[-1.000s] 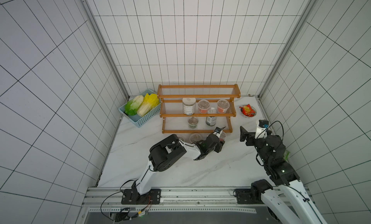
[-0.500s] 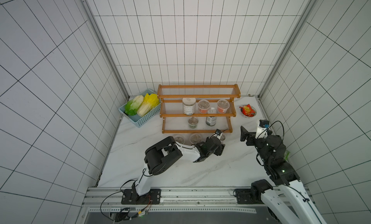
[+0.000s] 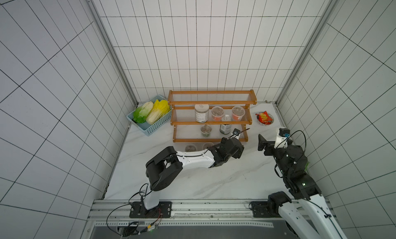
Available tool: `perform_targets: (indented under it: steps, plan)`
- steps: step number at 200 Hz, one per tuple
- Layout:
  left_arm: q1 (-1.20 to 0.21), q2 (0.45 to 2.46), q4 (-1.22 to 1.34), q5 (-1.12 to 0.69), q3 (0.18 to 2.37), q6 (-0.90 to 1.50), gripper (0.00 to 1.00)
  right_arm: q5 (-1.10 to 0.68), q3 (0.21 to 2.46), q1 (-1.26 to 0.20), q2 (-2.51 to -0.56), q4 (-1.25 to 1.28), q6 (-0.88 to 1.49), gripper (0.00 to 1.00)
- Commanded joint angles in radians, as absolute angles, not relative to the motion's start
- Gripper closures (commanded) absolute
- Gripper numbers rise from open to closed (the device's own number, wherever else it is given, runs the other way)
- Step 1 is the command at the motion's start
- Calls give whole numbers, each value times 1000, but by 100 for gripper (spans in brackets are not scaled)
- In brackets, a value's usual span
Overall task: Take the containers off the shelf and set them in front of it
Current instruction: Place the container at the center of the board.
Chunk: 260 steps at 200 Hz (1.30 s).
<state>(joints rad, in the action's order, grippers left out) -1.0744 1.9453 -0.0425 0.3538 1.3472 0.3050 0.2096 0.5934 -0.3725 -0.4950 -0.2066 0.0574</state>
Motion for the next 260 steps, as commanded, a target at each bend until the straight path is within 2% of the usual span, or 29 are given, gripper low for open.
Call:
perform_targets:
  steps: [1,43,82,153,260]
  plan:
    - [-1042,2008,-142,289,1430,284,17,246,593,-364,-467,-200,67,1]
    - [-1025,2110,-240,215,1568,267,18,255,595,-364,-462,-205,64,1]
    - [-1025,2172,-308,231,1633,261,20,249,595,-362,-465,-204,64,1]
    - [-1029,2177,-434,247,1636,278,31,239,595,-359,-475,-202,67,1]
    - [-1024,2070,-469,250,1524,308,34,221,595,-356,-491,-198,71,1]
